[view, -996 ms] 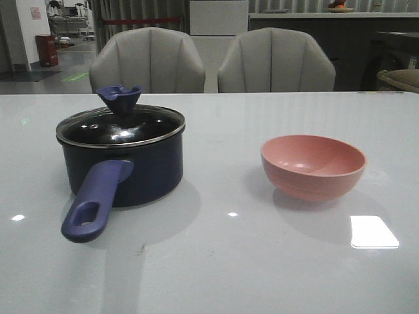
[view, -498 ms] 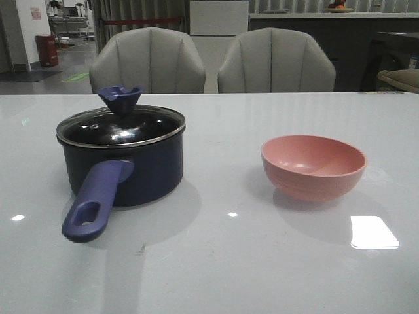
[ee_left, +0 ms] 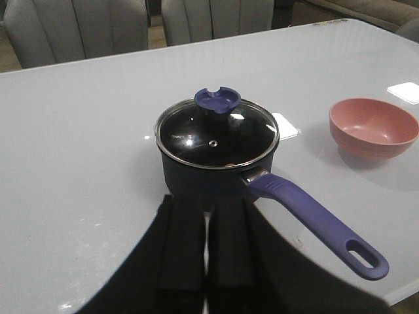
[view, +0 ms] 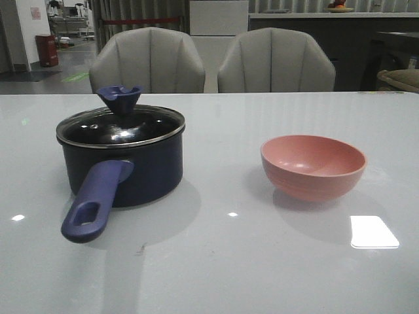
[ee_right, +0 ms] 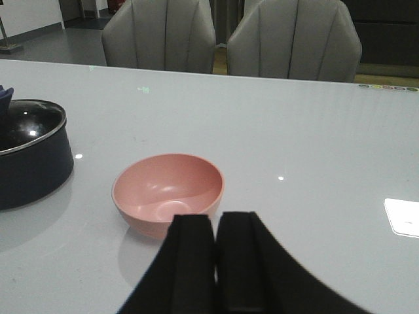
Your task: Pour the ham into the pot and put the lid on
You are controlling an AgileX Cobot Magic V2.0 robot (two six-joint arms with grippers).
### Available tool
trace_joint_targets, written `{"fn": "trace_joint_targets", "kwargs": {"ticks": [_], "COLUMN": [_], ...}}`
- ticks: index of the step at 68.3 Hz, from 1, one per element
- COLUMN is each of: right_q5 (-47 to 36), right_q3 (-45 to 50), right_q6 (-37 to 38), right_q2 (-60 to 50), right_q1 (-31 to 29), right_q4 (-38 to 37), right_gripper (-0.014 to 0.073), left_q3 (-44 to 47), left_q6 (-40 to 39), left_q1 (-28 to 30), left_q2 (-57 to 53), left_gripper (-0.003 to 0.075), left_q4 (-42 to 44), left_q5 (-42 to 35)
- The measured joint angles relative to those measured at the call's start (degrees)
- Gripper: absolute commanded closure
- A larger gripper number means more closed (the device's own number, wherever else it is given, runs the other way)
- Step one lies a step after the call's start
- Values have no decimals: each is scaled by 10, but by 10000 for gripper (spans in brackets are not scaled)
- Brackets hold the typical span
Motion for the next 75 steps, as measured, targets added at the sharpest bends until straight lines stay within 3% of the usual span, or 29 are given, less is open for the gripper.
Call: {"fn": "trace_joint_targets", "kwargs": {"ticks": [26,50,75], "right_q5": [0,0,0], "right_q3": [0,0,0], "right_q6": [0,0,0], "right_q2": [0,0,0], "right_q1": [0,0,0], "right_q4": [0,0,0], "right_gripper": [435,435,435], "left_q3": [25,171,259], "left_q6": [0,0,0], "left_q1": [7,163,201], "left_q2": [-1,-87,-139], "left_gripper": [600,600,600], "left_q4": [0,12,12], "left_q5": [-19,-210,-299]}}
